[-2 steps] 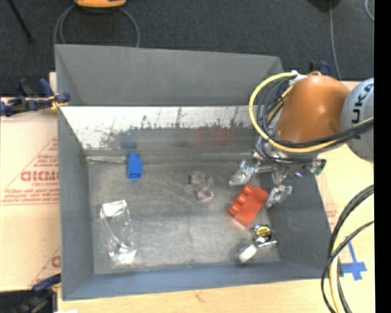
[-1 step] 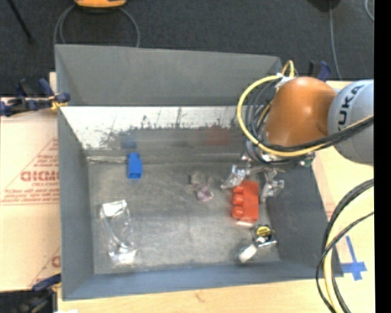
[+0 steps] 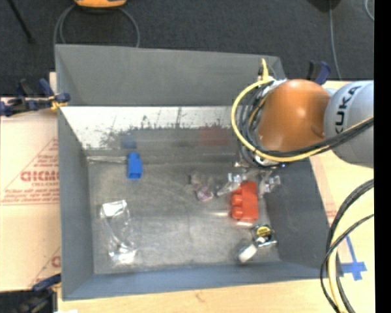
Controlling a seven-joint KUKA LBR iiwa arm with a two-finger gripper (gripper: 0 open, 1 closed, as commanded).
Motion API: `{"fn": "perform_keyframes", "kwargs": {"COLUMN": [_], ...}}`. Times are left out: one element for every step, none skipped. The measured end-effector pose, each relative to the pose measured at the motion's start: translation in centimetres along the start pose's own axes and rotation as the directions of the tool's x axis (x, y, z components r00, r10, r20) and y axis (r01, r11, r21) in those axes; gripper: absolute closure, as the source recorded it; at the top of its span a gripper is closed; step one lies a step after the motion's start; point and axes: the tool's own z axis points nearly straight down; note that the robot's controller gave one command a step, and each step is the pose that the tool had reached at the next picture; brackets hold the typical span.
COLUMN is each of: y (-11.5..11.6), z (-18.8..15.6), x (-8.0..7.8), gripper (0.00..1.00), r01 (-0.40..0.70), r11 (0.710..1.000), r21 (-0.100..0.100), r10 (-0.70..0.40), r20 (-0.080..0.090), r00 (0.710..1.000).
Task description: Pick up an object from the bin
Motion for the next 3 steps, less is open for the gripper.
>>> {"fn": "perform_keyframes", "kwargs": {"y": [-0.1,-0.5,-0.7], "z": [-0.2,-5.9,-9.6], "x": [0.0,0.1,0.1], "gripper": [1.00,1.00,1.00], "r01": [-0.002,-0.008,-0.014], "r11": [1.000,1.000,1.000], "r21": [0.000,-0.009,-0.011], "r10": [0.002,0.008,0.014], "r20": [0.000,0.002,0.002], "r00": [1.000,1.000,1.000]}}
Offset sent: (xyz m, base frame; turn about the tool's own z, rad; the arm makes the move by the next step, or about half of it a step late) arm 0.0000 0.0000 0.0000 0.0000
